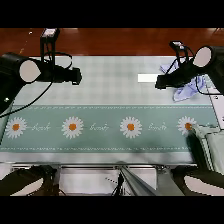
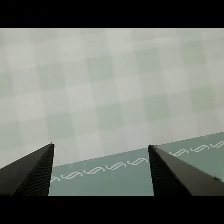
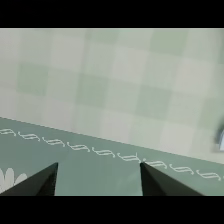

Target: Fold the shirts.

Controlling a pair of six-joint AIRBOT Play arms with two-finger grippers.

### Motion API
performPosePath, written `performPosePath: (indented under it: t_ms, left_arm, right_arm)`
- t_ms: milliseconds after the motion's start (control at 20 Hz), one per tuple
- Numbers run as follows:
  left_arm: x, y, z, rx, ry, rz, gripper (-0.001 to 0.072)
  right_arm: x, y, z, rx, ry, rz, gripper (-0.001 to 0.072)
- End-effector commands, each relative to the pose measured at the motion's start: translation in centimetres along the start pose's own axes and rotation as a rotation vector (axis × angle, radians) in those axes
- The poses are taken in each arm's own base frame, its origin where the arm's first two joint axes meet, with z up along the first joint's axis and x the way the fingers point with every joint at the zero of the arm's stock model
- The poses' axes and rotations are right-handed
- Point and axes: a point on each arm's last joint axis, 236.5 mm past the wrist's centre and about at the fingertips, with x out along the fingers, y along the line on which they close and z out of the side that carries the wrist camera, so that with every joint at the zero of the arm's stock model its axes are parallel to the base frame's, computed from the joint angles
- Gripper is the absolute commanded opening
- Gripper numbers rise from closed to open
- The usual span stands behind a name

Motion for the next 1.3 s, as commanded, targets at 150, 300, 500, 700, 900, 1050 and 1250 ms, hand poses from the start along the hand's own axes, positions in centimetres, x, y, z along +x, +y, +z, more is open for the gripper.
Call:
performPosePath:
  t_ms: [150, 300, 500, 700, 900, 1050, 1250]
  left_arm:
    - [0.0, 0.0, 0.0, 0.001, 0.001, 0.0, 0.0719]
    - [0.0, 0.0, 0.0, 0.0, 0.001, 0.0, 0.0719]
    - [0.0, 0.0, 0.0, 0.0, 0.001, 0.0, 0.0719]
    - [0.0, 0.0, 0.0, 0.0, 0.001, 0.0, 0.0719]
    - [0.1, -0.1, 0.1, -0.001, -0.006, -0.002, 0.0719]
    - [0.4, 0.0, 0.5, 0.004, -0.019, 0.002, 0.0719]
    - [1.2, 1.4, 2.0, 0.052, -0.076, 0.058, 0.0718]
  right_arm:
    - [0.0, 0.0, 0.0, 0.0, 0.001, 0.0, 0.0596]
    - [0.0, 0.0, 0.0, 0.0, 0.001, 0.0, 0.0595]
    - [0.0, 0.0, 0.0, 0.0, 0.001, 0.0, 0.0596]
    - [0.0, 0.0, 0.0, 0.0, 0.001, 0.0, 0.0596]
    - [0.0, 0.0, 0.0, 0.0, 0.001, 0.001, 0.0595]
    - [-0.1, -0.9, 2.3, -0.017, -0.096, -0.04, 0.0595]
    - [-2.6, -7.3, 7.9, -0.128, -0.328, -0.343, 0.0594]
